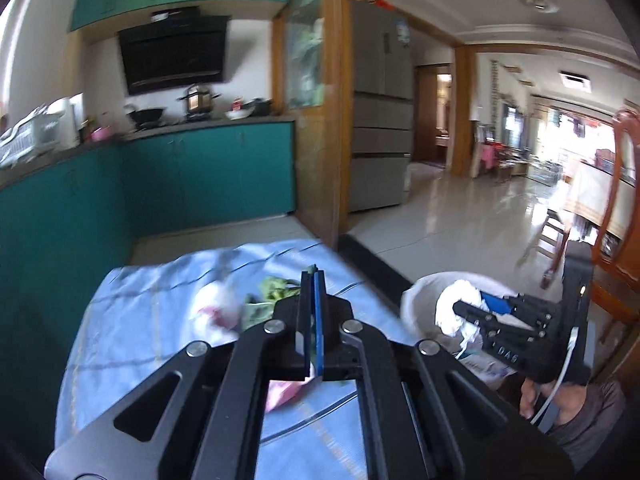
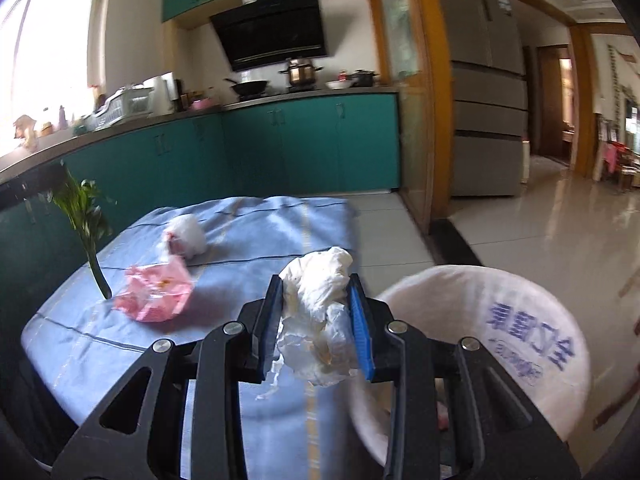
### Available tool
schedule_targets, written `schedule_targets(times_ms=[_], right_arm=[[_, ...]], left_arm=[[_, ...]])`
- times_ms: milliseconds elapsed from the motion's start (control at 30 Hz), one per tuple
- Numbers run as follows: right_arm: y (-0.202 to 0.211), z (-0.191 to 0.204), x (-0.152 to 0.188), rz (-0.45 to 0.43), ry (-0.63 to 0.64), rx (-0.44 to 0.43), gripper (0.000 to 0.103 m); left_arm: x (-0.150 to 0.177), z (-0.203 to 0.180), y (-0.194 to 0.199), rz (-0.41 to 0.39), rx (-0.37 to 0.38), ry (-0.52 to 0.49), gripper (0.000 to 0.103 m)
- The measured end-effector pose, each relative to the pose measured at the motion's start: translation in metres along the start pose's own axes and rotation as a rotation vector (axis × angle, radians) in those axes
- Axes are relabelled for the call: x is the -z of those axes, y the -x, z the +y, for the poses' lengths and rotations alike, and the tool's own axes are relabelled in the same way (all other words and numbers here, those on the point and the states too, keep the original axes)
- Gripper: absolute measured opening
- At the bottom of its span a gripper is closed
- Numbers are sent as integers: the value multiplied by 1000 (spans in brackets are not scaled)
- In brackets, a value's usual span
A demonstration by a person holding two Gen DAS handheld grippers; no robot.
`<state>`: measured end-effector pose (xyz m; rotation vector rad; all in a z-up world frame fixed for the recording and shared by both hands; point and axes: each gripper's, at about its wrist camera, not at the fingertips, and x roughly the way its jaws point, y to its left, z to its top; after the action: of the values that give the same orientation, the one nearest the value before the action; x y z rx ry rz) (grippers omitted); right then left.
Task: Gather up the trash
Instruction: 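Carry the tissue and stalk over the white bin and open both grippers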
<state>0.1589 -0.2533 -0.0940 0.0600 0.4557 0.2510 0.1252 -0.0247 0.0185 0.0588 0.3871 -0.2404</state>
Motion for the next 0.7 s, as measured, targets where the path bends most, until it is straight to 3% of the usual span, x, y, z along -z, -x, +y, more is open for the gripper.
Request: schedule_targets(times_ms=[100,267,500,700], right_arm=[[13,-27,9,-2,-50,93,33],[22,-69,21,24,-158,224,33],[16,-90,33,75,-176,300,33],[9,-106,41,116,-216,327,34]], left_arm=[[-12,-32,-23,5,94,-23,3],[-10,-98,-87,104,228,-33,3],[15,-173,-146,142,213,-150,3],[27,-189,-166,169,193,-179,3]])
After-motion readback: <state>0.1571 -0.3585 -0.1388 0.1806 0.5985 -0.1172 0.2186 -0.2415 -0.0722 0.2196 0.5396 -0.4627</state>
